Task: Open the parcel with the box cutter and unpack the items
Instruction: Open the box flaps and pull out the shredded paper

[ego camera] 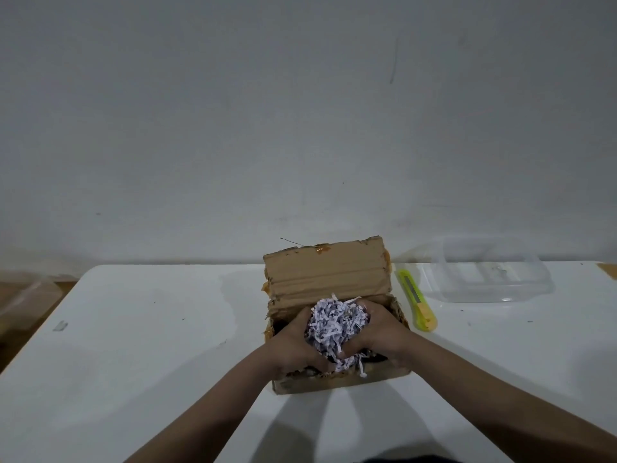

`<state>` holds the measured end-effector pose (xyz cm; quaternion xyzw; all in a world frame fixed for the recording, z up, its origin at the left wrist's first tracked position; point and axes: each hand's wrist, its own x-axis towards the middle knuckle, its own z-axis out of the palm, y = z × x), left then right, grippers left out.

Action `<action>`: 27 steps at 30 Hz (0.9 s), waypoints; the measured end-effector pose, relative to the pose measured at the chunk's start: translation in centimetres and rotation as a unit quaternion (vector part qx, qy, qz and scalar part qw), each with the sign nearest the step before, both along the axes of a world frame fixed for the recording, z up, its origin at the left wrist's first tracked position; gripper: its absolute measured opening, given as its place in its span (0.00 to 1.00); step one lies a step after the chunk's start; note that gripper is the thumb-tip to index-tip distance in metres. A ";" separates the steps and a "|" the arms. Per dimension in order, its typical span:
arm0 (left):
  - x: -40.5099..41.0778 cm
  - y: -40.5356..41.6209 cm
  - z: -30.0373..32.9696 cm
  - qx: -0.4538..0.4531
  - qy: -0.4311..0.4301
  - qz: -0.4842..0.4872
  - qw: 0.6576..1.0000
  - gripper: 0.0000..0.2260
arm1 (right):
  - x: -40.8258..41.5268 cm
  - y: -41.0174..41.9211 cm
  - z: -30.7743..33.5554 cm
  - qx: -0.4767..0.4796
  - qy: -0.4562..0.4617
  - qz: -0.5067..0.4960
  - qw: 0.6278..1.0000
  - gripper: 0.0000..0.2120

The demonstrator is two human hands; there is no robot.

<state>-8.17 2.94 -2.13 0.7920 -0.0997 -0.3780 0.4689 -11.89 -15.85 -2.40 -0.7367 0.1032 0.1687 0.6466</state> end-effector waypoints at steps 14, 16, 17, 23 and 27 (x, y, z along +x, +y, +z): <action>1.0 -0.8 4.4 -0.048 -0.140 -0.001 0.989 0.41 | 0.0 -0.2 2.3 0.040 -0.118 -0.061 0.990 0.33; 1.2 -1.0 5.1 -0.055 -0.142 -0.006 0.988 0.42 | 0.1 -0.3 3.0 0.049 -0.130 -0.066 0.988 0.31; 1.3 -1.1 5.5 -0.058 -0.147 -0.011 0.987 0.42 | 0.1 -0.4 3.4 0.051 -0.137 -0.064 0.987 0.30; 1.5 -2.8 8.6 -0.036 -0.220 -0.041 0.974 0.41 | 0.1 -2.1 5.3 0.058 -0.164 -0.075 0.982 0.33; 1.2 -5.0 10.3 -0.010 -0.259 -0.093 0.961 0.37 | -1.2 -4.2 6.5 0.073 -0.184 -0.094 0.976 0.31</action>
